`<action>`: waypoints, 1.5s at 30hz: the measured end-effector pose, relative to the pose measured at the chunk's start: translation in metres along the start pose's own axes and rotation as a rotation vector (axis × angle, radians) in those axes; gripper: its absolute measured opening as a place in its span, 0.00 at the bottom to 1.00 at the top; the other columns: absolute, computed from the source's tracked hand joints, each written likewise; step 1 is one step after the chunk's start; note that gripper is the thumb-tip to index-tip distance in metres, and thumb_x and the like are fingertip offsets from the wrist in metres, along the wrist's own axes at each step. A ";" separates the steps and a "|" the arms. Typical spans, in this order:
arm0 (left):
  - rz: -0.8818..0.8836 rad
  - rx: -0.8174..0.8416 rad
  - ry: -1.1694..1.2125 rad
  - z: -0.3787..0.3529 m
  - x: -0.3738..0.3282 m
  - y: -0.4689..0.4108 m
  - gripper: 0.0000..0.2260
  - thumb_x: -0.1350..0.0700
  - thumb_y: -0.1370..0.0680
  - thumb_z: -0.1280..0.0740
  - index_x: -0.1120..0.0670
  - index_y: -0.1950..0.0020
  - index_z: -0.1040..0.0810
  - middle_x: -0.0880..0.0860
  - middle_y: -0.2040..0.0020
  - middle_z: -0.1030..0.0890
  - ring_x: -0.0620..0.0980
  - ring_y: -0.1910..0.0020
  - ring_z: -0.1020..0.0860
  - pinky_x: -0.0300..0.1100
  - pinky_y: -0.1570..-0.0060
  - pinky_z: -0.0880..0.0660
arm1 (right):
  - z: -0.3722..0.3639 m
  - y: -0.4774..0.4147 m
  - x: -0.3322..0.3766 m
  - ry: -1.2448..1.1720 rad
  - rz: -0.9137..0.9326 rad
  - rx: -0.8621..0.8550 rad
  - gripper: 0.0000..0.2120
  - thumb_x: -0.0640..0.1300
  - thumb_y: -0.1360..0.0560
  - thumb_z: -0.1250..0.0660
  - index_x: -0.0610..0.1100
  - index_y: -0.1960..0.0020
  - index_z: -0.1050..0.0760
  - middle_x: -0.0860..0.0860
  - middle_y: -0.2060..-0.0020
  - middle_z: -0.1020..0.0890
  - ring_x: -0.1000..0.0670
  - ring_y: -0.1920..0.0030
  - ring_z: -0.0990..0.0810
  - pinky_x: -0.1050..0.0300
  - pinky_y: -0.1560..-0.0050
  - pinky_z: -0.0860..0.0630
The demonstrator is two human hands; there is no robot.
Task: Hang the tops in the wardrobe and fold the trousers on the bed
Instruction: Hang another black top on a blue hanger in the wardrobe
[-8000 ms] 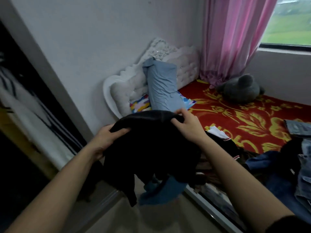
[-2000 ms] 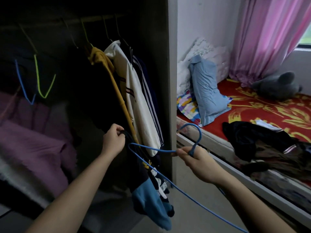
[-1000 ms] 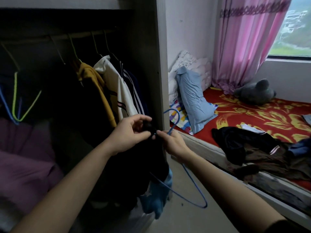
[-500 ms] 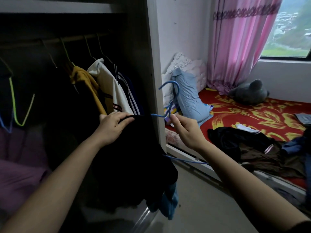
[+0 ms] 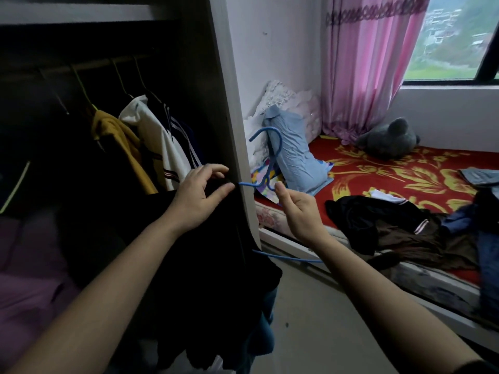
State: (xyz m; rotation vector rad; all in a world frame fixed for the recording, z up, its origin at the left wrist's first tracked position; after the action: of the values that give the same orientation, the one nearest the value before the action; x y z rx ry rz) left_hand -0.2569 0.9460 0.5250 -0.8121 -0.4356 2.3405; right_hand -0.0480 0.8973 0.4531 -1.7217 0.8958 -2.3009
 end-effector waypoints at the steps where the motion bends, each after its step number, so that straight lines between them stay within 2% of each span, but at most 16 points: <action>1: -0.036 -0.027 -0.156 0.003 0.000 0.004 0.25 0.40 0.27 0.28 0.45 0.32 0.28 0.46 0.39 0.27 0.46 0.37 0.31 0.49 0.33 0.34 | 0.005 -0.001 0.001 0.002 -0.005 -0.024 0.27 0.50 0.16 0.40 0.50 0.73 0.42 0.57 0.77 0.40 0.57 0.74 0.42 0.56 0.69 0.45; 4: -0.076 -0.097 -0.540 0.011 0.013 0.016 0.38 0.42 0.32 0.24 0.48 0.26 0.34 0.54 0.33 0.32 0.55 0.32 0.35 0.53 0.31 0.39 | 0.015 -0.003 0.006 -0.034 -0.004 -0.062 0.27 0.51 0.17 0.40 0.51 0.72 0.44 0.56 0.76 0.42 0.58 0.73 0.44 0.60 0.70 0.46; 6: -0.007 -0.160 -0.546 0.017 0.028 0.020 0.38 0.49 0.31 0.22 0.51 0.25 0.36 0.58 0.30 0.35 0.59 0.30 0.37 0.56 0.28 0.39 | 0.018 -0.005 0.009 -0.037 -0.005 -0.065 0.27 0.52 0.17 0.40 0.52 0.73 0.44 0.56 0.75 0.42 0.57 0.73 0.44 0.58 0.69 0.46; 8: 0.104 -0.216 -0.404 0.023 0.042 0.022 0.34 0.53 0.28 0.25 0.51 0.25 0.36 0.58 0.28 0.37 0.59 0.28 0.37 0.56 0.30 0.35 | 0.021 -0.008 0.009 -0.009 -0.011 -0.085 0.27 0.52 0.17 0.40 0.50 0.73 0.44 0.53 0.75 0.42 0.55 0.73 0.43 0.55 0.68 0.46; 11: 0.071 -0.301 -0.218 0.033 0.054 0.028 0.18 0.63 0.21 0.33 0.57 0.31 0.26 0.58 0.34 0.25 0.57 0.37 0.24 0.49 0.38 0.27 | 0.029 -0.010 0.005 0.037 -0.015 -0.120 0.28 0.55 0.17 0.41 0.47 0.72 0.44 0.53 0.76 0.41 0.56 0.73 0.43 0.57 0.70 0.45; 13: 0.068 -0.353 -0.188 0.043 0.064 0.033 0.15 0.65 0.20 0.36 0.57 0.34 0.23 0.55 0.41 0.20 0.50 0.42 0.22 0.41 0.41 0.28 | 0.034 -0.011 0.003 0.080 -0.015 -0.137 0.30 0.59 0.18 0.41 0.43 0.71 0.43 0.52 0.76 0.41 0.56 0.73 0.42 0.56 0.70 0.45; 15: 0.177 -0.366 -0.053 0.050 0.079 0.033 0.14 0.63 0.19 0.38 0.50 0.36 0.22 0.47 0.45 0.20 0.39 0.47 0.23 0.36 0.43 0.28 | 0.036 -0.012 0.004 0.123 0.010 -0.137 0.30 0.61 0.19 0.42 0.42 0.71 0.42 0.55 0.76 0.40 0.57 0.73 0.41 0.59 0.70 0.45; 17: 0.353 -0.347 0.191 0.050 0.096 0.030 0.14 0.62 0.19 0.39 0.44 0.41 0.24 0.44 0.45 0.21 0.39 0.48 0.23 0.40 0.43 0.25 | 0.034 -0.011 0.003 0.150 0.030 -0.084 0.28 0.62 0.19 0.42 0.46 0.71 0.42 0.55 0.77 0.40 0.57 0.74 0.41 0.59 0.70 0.45; 20: 0.527 -0.272 0.441 0.036 0.097 0.023 0.15 0.63 0.19 0.43 0.46 0.41 0.26 0.51 0.41 0.22 0.49 0.42 0.23 0.48 0.40 0.24 | 0.020 -0.011 -0.010 0.231 -0.045 0.099 0.29 0.63 0.19 0.43 0.47 0.71 0.43 0.55 0.76 0.40 0.56 0.73 0.41 0.54 0.68 0.42; 24: 0.391 -0.106 0.329 0.011 0.062 0.012 0.14 0.64 0.22 0.41 0.50 0.41 0.27 0.54 0.41 0.26 0.54 0.41 0.26 0.51 0.39 0.26 | 0.009 -0.010 -0.004 0.264 -0.037 0.131 0.31 0.65 0.19 0.43 0.44 0.70 0.42 0.53 0.75 0.40 0.55 0.73 0.41 0.53 0.67 0.42; 28: 0.252 0.082 0.046 0.000 0.052 0.001 0.18 0.48 0.22 0.31 0.42 0.33 0.28 0.51 0.43 0.34 0.49 0.41 0.33 0.46 0.36 0.31 | 0.009 -0.012 0.015 0.146 0.000 0.083 0.28 0.60 0.18 0.40 0.48 0.72 0.43 0.54 0.75 0.40 0.55 0.72 0.41 0.54 0.68 0.43; 32: -0.035 -0.011 -0.345 0.018 0.030 -0.011 0.19 0.43 0.23 0.33 0.47 0.34 0.22 0.50 0.49 0.34 0.49 0.46 0.36 0.46 0.41 0.35 | 0.014 -0.014 0.022 0.070 -0.009 0.107 0.29 0.55 0.18 0.40 0.40 0.71 0.41 0.48 0.73 0.40 0.52 0.71 0.42 0.54 0.67 0.44; 34: -0.076 0.026 -0.279 0.019 0.022 -0.015 0.17 0.43 0.24 0.32 0.50 0.38 0.19 0.50 0.46 0.28 0.50 0.43 0.31 0.46 0.39 0.35 | 0.015 -0.016 0.023 0.008 -0.017 0.100 0.30 0.54 0.17 0.39 0.37 0.71 0.41 0.46 0.73 0.41 0.49 0.70 0.43 0.52 0.67 0.45; 36: -0.021 0.090 -0.024 0.013 0.015 -0.016 0.13 0.48 0.23 0.30 0.53 0.42 0.18 0.50 0.48 0.21 0.50 0.45 0.24 0.52 0.39 0.27 | 0.013 -0.017 0.022 -0.052 -0.049 0.102 0.30 0.53 0.17 0.40 0.35 0.70 0.42 0.45 0.73 0.41 0.47 0.70 0.44 0.48 0.67 0.46; 39: 0.037 0.047 0.124 0.012 0.009 -0.016 0.10 0.53 0.23 0.30 0.54 0.43 0.18 0.50 0.50 0.18 0.49 0.48 0.21 0.55 0.42 0.24 | 0.008 -0.018 0.017 -0.107 -0.085 0.102 0.31 0.53 0.17 0.41 0.33 0.70 0.41 0.45 0.73 0.40 0.45 0.70 0.44 0.43 0.66 0.47; 45: 0.018 0.081 0.102 0.008 -0.001 -0.013 0.07 0.50 0.23 0.30 0.49 0.47 0.18 0.45 0.55 0.18 0.45 0.53 0.19 0.54 0.49 0.21 | 0.018 -0.014 0.018 0.033 0.011 0.009 0.27 0.52 0.16 0.42 0.37 0.68 0.33 0.47 0.73 0.34 0.52 0.70 0.36 0.56 0.67 0.40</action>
State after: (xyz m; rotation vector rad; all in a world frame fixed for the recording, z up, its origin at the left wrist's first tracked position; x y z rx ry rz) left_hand -0.2561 0.9544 0.5378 -0.8957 -0.2899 2.3045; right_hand -0.0348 0.8943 0.4789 -1.6751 0.8967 -2.3297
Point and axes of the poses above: each hand's wrist, its own y-axis away from the middle knuckle, its own z-axis out of the back of the hand, x = y × z, the point moved 8 cm from there along -y, towards the middle knuckle
